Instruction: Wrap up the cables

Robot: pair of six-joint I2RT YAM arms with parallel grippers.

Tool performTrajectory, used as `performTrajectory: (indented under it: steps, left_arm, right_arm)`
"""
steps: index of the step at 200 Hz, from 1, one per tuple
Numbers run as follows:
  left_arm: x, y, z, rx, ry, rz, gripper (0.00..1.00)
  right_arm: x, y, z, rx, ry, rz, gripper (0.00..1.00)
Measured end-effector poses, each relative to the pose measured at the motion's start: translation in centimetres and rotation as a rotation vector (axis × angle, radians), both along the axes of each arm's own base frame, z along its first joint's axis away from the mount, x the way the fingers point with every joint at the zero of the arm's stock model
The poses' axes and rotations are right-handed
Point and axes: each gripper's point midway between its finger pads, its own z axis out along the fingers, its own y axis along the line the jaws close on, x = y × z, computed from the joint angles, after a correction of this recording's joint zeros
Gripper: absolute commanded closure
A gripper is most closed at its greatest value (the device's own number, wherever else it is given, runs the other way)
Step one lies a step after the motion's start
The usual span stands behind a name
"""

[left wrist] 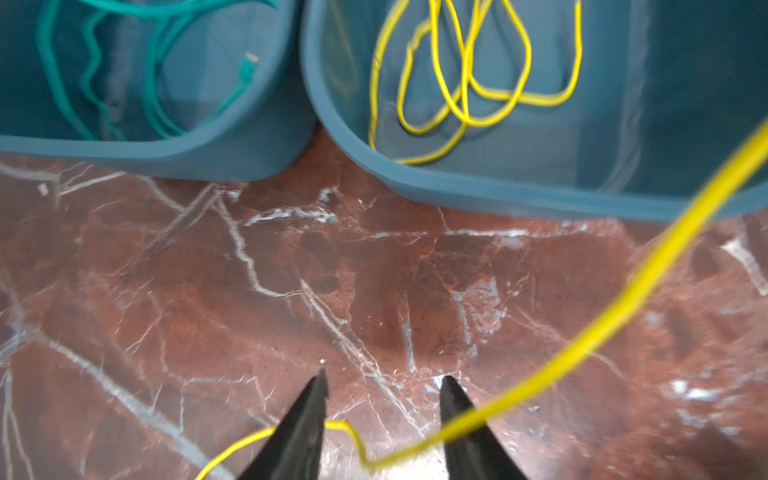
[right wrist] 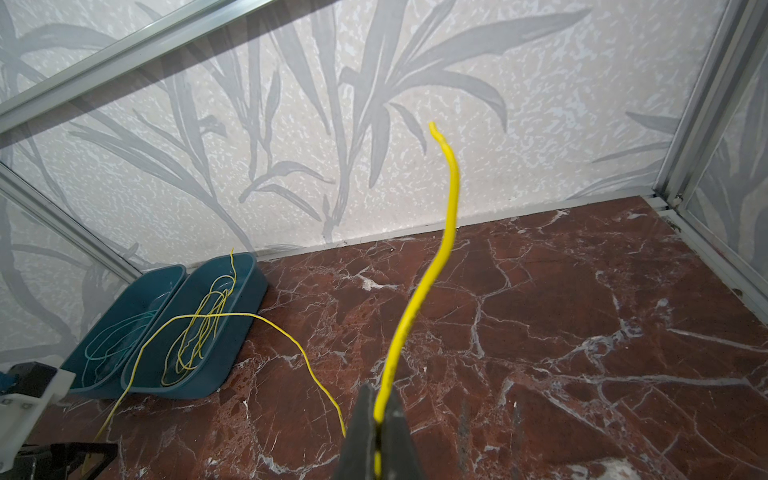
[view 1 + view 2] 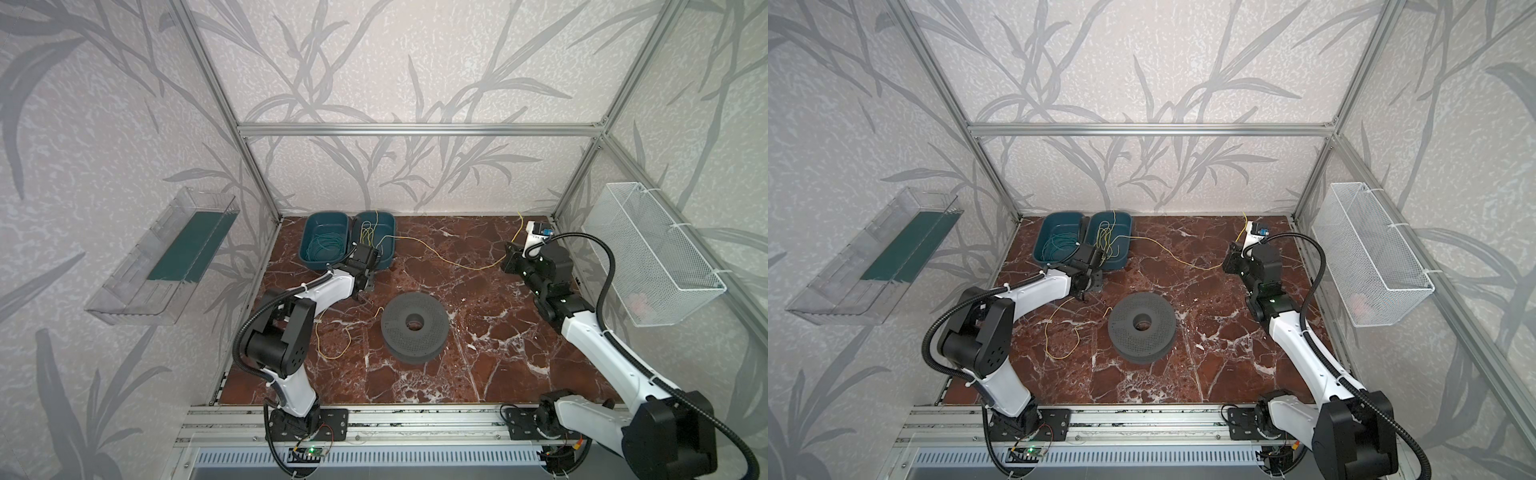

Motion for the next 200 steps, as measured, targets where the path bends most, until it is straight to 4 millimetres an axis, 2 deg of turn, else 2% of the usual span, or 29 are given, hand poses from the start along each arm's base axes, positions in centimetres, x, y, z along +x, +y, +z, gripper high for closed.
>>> performTrajectory:
  steps: [19, 53, 78, 103, 117, 141, 154, 174, 200]
  left_arm:
    - [-0.2, -0.1, -0.9, 0.001, 0.024, -0.009, 0.81]
    - [-0.3, 0.0, -0.6, 0.002, 0.022, -0.004, 1.00]
    - [-0.8, 0.2, 0.5, 0.002, 0.019, -0.003, 1.00]
    - [-1.3, 0.2, 3.2, -0.020, -0.017, -0.011, 1.00]
    - [-1.5, -0.2, 5.2, -0.042, -0.050, -0.025, 1.00]
    - [-1.5, -0.9, 9.3, -0.083, -0.111, -0.047, 1.00]
    - [-1.5, -1.6, 11.8, -0.100, -0.148, -0.068, 1.00]
    - [-1.3, -3.6, 16.2, -0.140, -0.210, -0.130, 1.00]
    - [-1.2, -6.6, 21.0, -0.196, -0.254, -0.222, 1.00]
  right_arm:
    - [0.1, 0.1, -0.4, 0.000, 0.009, 0.003, 1.00]
    - [0.2, 0.1, -0.3, 0.001, 0.007, 0.003, 1.00]
    - [0.2, 0.1, -0.3, 0.001, 0.007, 0.003, 1.00]
    - [0.2, 0.0, -0.3, 0.003, 0.008, 0.001, 1.00]
    - [0.2, -0.1, -0.4, 0.008, 0.014, -0.004, 0.87]
    - [1.1, -1.0, -1.3, 0.021, 0.073, -0.032, 0.48]
    - [1.8, -1.4, -1.7, 0.034, 0.116, -0.043, 0.40]
    - [2.4, -1.7, -1.8, 0.053, 0.162, -0.041, 0.27]
    - [2.1, -1.0, -0.9, 0.072, 0.199, -0.003, 0.20]
